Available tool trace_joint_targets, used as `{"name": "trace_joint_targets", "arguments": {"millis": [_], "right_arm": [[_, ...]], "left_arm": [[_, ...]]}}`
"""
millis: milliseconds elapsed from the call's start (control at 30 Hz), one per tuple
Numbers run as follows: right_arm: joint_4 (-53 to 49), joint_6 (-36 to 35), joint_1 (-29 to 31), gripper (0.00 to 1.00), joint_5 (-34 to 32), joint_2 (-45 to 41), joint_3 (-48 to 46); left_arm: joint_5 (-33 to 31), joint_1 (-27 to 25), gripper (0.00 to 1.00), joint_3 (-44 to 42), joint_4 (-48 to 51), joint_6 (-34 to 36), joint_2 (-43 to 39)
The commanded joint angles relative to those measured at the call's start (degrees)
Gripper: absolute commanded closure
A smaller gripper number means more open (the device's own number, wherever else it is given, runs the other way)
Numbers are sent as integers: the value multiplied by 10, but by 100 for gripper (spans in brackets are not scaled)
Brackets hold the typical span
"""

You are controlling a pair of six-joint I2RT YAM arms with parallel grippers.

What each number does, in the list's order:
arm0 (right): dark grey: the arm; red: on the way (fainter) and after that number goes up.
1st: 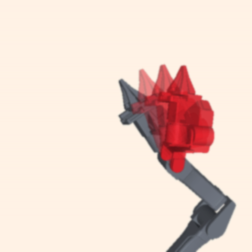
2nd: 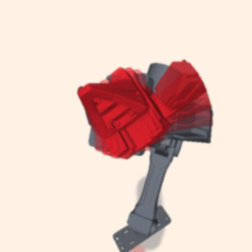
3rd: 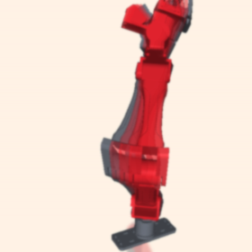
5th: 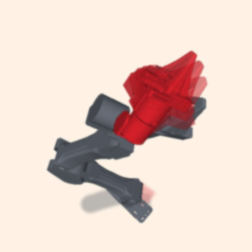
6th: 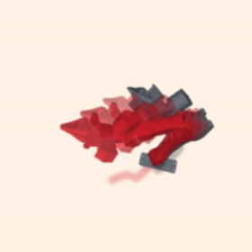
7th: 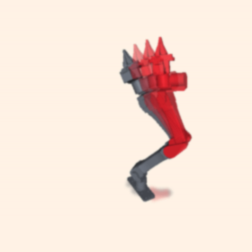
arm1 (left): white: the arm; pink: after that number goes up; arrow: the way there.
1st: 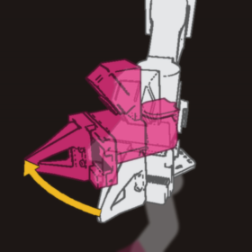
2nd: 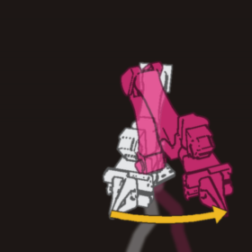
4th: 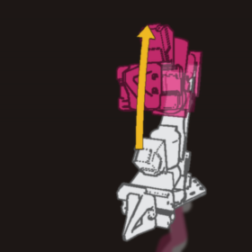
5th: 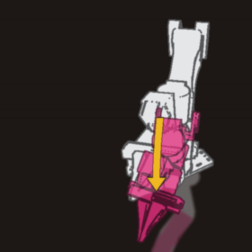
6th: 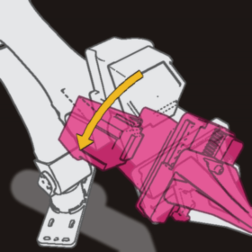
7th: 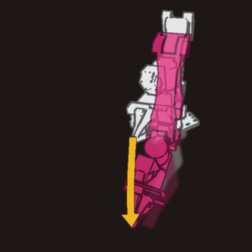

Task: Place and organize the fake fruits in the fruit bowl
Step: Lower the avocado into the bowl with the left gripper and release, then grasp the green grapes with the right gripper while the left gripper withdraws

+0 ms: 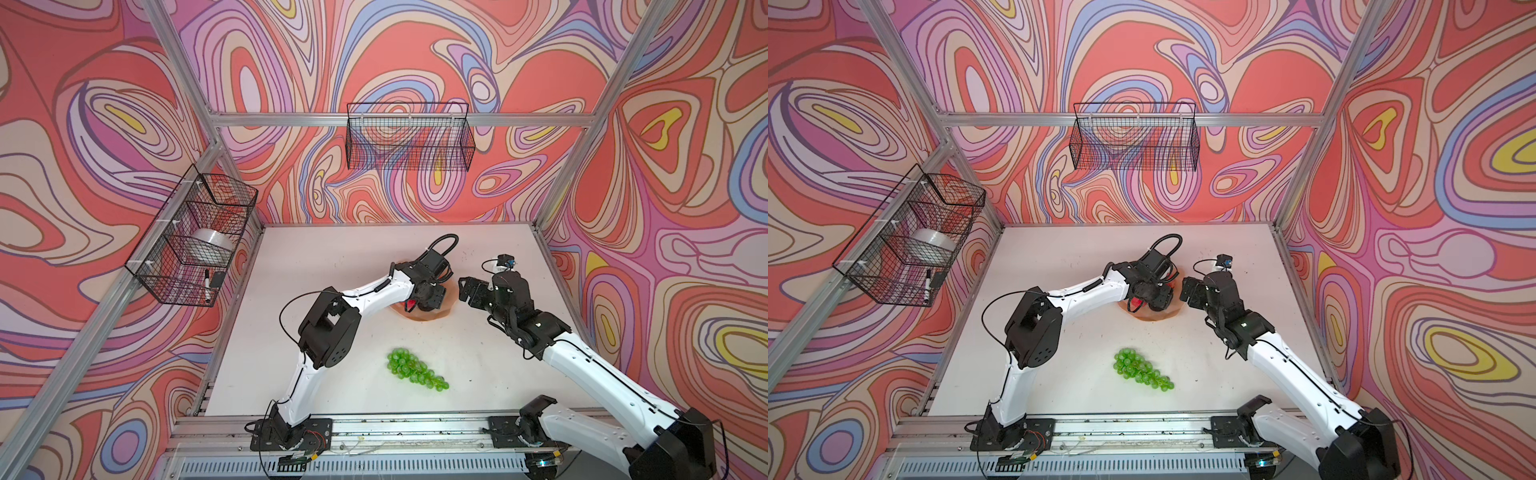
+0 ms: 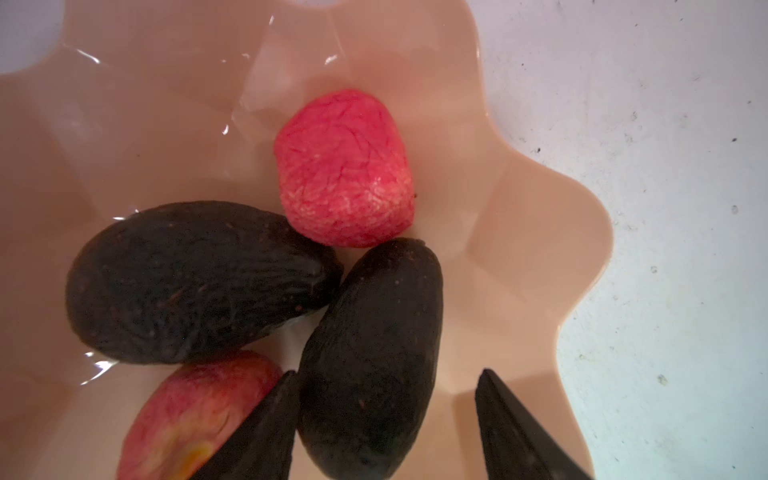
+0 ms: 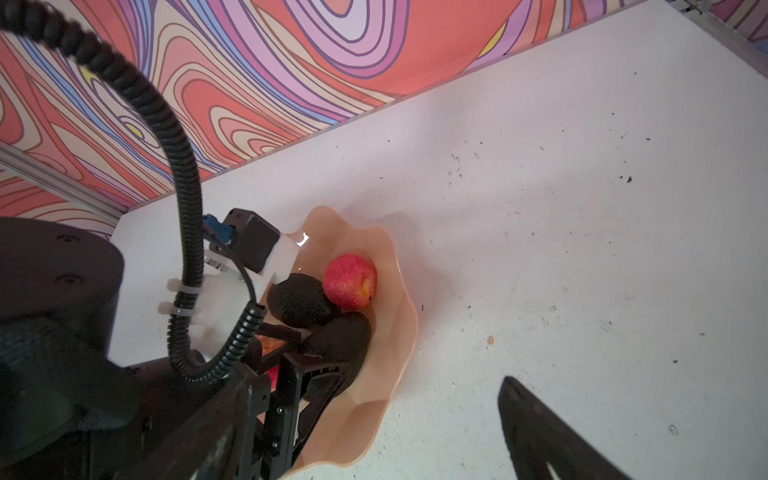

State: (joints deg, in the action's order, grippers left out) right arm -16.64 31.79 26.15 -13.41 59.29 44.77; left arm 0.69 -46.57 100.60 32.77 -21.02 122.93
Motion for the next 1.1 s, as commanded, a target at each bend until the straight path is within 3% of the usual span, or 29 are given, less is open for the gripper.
{"name": "trace_joint_targets", "arguments": {"millis": [0,133,300,500,633,700,867,1067], "right_arm": [[-17,-8,-3,3,-13,-2,10],[-31,-27,-3,5,-4,3,16],[-58,-66,4,10,100,49,39],[-52,-80,112,11,110,80,29],[-22,-84,194,11,124,103,7],[-23,-87,227,10,120,119,2],[7,-84,293,9,135,147,-16],[35,-78,342,9,114,191,-25]], "left_arm": [[-20,-2,32,-9,2,-8,-50],[-41,8,31,-53,-33,-22,-130],[-107,25,27,-164,-116,-31,-274],[-214,66,15,-378,-242,-50,-493],[-251,104,5,-526,-326,-50,-635],[-254,125,1,-561,-322,-57,-684],[-271,154,0,-594,-245,-75,-746],[-269,160,0,-608,-216,-89,-762]]}}
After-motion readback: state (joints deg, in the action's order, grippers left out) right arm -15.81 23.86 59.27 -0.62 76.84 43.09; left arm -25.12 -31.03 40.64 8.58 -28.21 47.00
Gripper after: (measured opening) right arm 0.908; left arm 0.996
